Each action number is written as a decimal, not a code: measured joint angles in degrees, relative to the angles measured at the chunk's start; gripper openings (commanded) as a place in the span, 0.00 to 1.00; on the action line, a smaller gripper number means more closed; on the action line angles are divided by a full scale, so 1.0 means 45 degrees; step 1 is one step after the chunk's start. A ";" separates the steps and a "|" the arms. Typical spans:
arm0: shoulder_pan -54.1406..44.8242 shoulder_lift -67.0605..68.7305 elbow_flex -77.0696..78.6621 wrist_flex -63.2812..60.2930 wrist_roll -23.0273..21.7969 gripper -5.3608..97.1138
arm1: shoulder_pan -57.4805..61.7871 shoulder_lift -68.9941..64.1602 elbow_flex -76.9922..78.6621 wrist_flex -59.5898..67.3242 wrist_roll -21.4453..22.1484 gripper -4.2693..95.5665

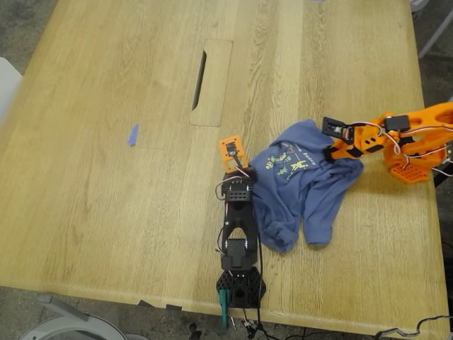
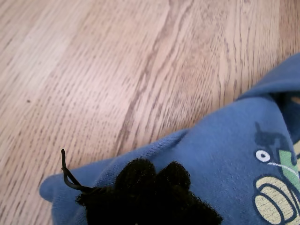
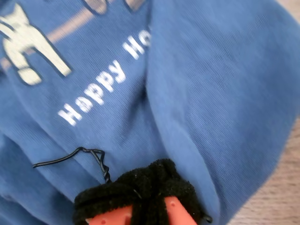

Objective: Fold a T-shirt

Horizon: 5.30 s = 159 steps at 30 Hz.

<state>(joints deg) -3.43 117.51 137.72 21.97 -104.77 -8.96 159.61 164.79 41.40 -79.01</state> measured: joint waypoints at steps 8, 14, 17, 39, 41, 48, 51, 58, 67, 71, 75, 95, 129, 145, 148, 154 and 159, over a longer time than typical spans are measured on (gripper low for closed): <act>-0.1680 -0.0566 0.0000 -0.0566 -0.0117 0.05 | 0.1133 0.5723 0.1738 0.3867 0.0000 0.04; -0.2285 -0.0605 -0.0078 -0.0605 -0.0117 0.05 | 0.1992 0.6680 0.1426 0.4941 0.0000 0.04; -0.1738 -0.0586 -0.0508 0.0059 -0.0117 0.05 | 0.2363 0.6035 0.0488 0.4941 -0.0098 0.04; 0.6250 0.2266 -0.2773 0.5840 -0.0117 0.05 | -0.0020 -0.6211 -0.6602 -0.1543 -0.0469 0.04; 0.6777 0.2266 -0.2383 0.5781 -0.0156 0.05 | -0.0215 -0.6758 -0.6543 -0.2207 -0.0469 0.04; 0.6836 0.2305 0.0488 0.3789 -0.0449 0.05 | -0.0820 -0.7520 -0.4648 -0.4629 -0.0195 0.04; 0.5469 0.2305 0.1758 0.2637 -0.0488 0.05 | -0.0937 -0.7422 -0.3477 -0.5547 -0.0078 0.04; 0.2578 0.2227 0.2559 0.1133 -0.0508 0.05 | -0.0937 -0.6367 -0.1289 -0.6230 0.0000 0.04; 0.0469 0.1582 0.2559 0.0488 -0.0469 0.05 | -0.0996 -0.3594 0.0879 -0.5430 0.0000 0.04; -0.0254 0.1582 0.2559 0.0488 -0.0469 0.05 | -0.0781 -0.1309 0.1992 -0.3965 0.0000 0.04; -0.0859 0.1582 0.2559 0.0488 -0.0449 0.05 | -0.0410 0.2441 0.3086 -0.1250 0.0000 0.04; -0.3594 0.2012 0.2559 0.0820 -0.0469 0.06 | 0.2832 0.7324 0.3750 0.2715 -0.0059 0.04; -1.2578 1.4297 0.8672 0.5137 -0.0117 0.05 | 1.7148 0.7695 0.4121 0.0723 -0.1836 0.04; -1.7305 1.8418 0.8672 1.2148 0.0938 0.05 | 2.3750 0.7734 0.4121 0.3320 -0.1621 0.04; -1.7598 1.8418 0.8672 1.2305 0.0742 0.05 | 2.4727 0.7754 0.4121 0.3730 -0.1367 0.04; -1.7676 1.8418 0.8672 1.2832 -0.0137 0.05 | 2.6348 0.7773 0.4121 0.4844 -0.1191 0.04; -1.7910 1.8418 0.8672 1.3145 -0.1016 0.05 | 2.7402 0.7773 0.4121 0.5410 -0.1211 0.04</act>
<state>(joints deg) -84.02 200.39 176.75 81.12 -109.34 114.35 194.59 183.34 65.74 -84.46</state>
